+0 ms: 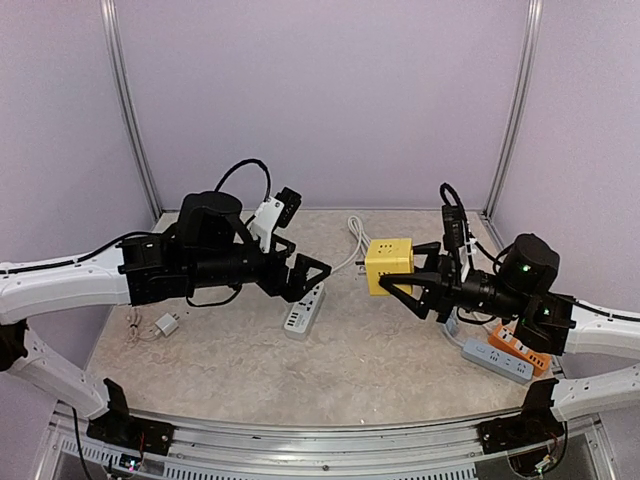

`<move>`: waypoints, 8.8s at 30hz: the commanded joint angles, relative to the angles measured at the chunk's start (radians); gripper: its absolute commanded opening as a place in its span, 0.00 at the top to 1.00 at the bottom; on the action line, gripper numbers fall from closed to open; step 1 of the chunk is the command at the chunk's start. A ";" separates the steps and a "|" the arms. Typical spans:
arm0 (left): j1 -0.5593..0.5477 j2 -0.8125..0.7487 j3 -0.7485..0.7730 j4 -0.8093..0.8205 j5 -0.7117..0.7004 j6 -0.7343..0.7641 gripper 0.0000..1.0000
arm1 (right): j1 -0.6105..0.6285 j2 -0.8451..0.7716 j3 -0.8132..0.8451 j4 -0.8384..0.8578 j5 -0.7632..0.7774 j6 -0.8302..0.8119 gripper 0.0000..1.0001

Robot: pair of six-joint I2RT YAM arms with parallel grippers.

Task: Insert the plug
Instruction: Pass from the left arm to the right, then pick up the socket from the center of the board, then place the socket at the center of the board, then insert the plug into the socket slot.

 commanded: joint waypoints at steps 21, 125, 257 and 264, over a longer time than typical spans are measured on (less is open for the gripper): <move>0.161 0.470 0.066 -0.167 -0.213 -0.467 0.01 | -0.014 -0.015 0.092 -0.321 0.507 -0.038 1.00; -0.027 0.509 -0.336 0.627 -0.291 -0.111 0.14 | -0.136 0.761 0.769 -0.937 0.218 0.023 1.00; -0.075 0.638 -0.529 1.087 -0.418 -0.091 0.16 | -0.021 1.247 1.064 -1.230 0.350 -0.284 1.00; -0.076 0.638 -0.529 1.089 -0.423 -0.091 0.16 | -0.005 1.285 1.071 -1.247 0.407 -0.276 1.00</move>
